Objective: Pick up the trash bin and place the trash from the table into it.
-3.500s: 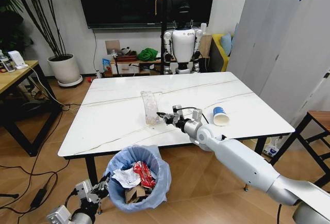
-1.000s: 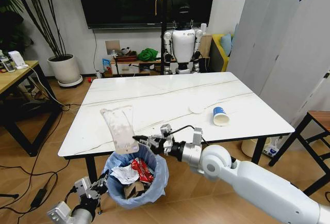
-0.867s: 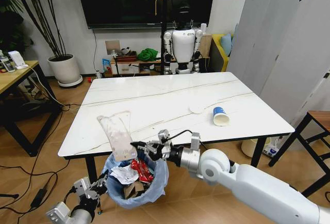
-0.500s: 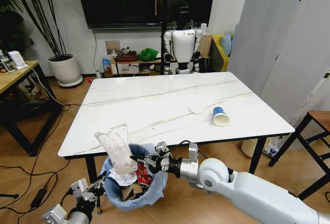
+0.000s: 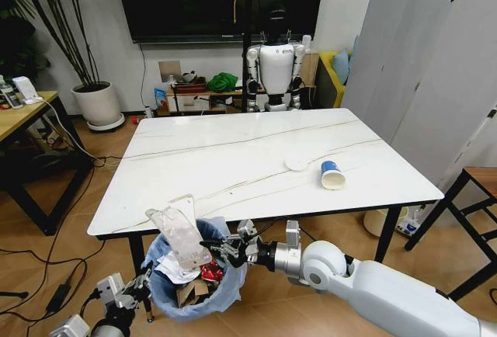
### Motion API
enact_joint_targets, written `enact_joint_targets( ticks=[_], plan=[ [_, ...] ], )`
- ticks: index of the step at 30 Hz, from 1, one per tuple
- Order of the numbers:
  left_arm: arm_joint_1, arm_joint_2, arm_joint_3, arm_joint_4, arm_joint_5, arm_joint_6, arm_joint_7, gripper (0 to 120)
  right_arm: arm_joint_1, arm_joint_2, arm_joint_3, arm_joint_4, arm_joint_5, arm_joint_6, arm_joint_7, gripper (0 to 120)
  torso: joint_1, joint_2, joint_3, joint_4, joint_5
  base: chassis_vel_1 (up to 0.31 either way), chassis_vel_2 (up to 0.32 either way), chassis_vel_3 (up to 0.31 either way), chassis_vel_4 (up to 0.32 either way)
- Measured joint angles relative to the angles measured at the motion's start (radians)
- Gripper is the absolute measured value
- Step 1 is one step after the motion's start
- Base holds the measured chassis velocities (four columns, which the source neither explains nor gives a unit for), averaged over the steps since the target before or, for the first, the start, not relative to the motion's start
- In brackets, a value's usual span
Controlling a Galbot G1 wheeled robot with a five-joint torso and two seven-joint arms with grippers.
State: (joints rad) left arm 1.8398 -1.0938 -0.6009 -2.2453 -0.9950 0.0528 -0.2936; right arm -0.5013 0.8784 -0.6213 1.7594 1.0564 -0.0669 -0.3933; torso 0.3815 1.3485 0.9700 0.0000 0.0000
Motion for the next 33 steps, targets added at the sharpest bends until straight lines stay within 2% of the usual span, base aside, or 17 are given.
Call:
enact_joint_targets(
  ticks=[19,28,31,33],
  plan=[
    [0.027,-0.016,-0.035,-0.020,0.011,-0.003,0.005,0,0.002,0.000,-0.006,-0.025,-0.026,0.020,-0.025,0,0.000,0.000,0.000,0.0001,0.0000,0.000,0.000,0.000,0.000],
    [0.022,-0.016,-0.035,-0.013,0.011,-0.003,0.005,0,0.006,0.000,-0.006,-0.032,-0.029,0.027,-0.039,30,0.000,0.000,0.000,0.0000,0.0000,0.000,0.000,0.000,0.000],
    [0.021,-0.016,-0.035,-0.011,0.010,-0.003,0.005,0,0.008,0.000,-0.006,-0.036,-0.032,0.028,-0.044,46,0.000,0.000,0.000,0.0000,0.0000,0.000,0.000,0.000,0.000],
    [0.021,-0.016,-0.036,-0.011,0.010,-0.004,0.005,0,0.009,-0.001,-0.006,-0.037,-0.033,0.028,-0.046,50,0.000,0.000,0.000,0.0001,0.0000,0.000,0.000,0.000,0.000]
  ],
)
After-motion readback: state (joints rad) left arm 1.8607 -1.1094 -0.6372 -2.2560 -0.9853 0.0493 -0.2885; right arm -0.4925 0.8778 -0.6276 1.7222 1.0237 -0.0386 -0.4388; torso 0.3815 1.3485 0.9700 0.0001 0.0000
